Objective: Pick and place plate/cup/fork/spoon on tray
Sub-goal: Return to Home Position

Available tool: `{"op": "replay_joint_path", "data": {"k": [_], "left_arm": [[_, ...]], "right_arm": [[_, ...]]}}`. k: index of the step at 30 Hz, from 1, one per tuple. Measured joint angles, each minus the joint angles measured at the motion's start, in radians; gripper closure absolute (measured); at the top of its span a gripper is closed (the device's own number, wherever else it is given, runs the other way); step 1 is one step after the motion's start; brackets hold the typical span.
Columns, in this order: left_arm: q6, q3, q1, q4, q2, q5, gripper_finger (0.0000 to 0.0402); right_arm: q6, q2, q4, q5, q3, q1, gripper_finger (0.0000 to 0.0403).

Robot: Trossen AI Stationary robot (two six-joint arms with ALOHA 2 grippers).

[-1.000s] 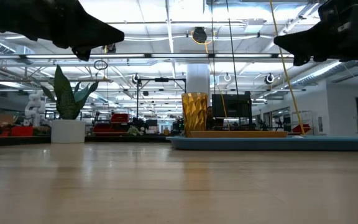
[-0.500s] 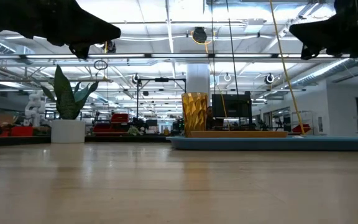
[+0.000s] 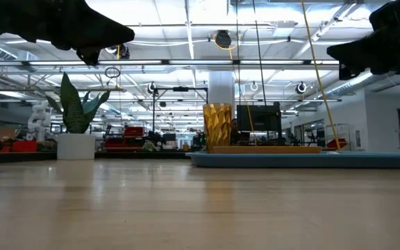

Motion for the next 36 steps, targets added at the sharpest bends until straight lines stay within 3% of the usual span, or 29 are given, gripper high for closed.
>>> {"op": "replay_joint_path", "data": {"k": [3, 23, 29, 36], "left_arm": [[0.000, 0.000, 0.000, 0.000, 0.000, 0.000, 0.0393], [0.039, -0.002, 0.000, -0.001, -0.007, 0.000, 0.0388], [0.049, -0.085, 0.009, 0.031, -0.049, 0.000, 0.0397], [0.055, -0.209, 0.011, 0.048, -0.199, -0.001, 0.0390]], "right_arm": [[0.001, -0.001, -0.002, -0.053, 0.000, -0.007, 0.0403], [-0.023, 0.005, -0.039, -0.019, 0.000, -0.008, 0.0403], [-0.023, 0.005, -0.039, -0.019, 0.000, -0.008, 0.0403], [-0.023, 0.005, -0.038, -0.019, 0.000, -0.008, 0.0403]]}}
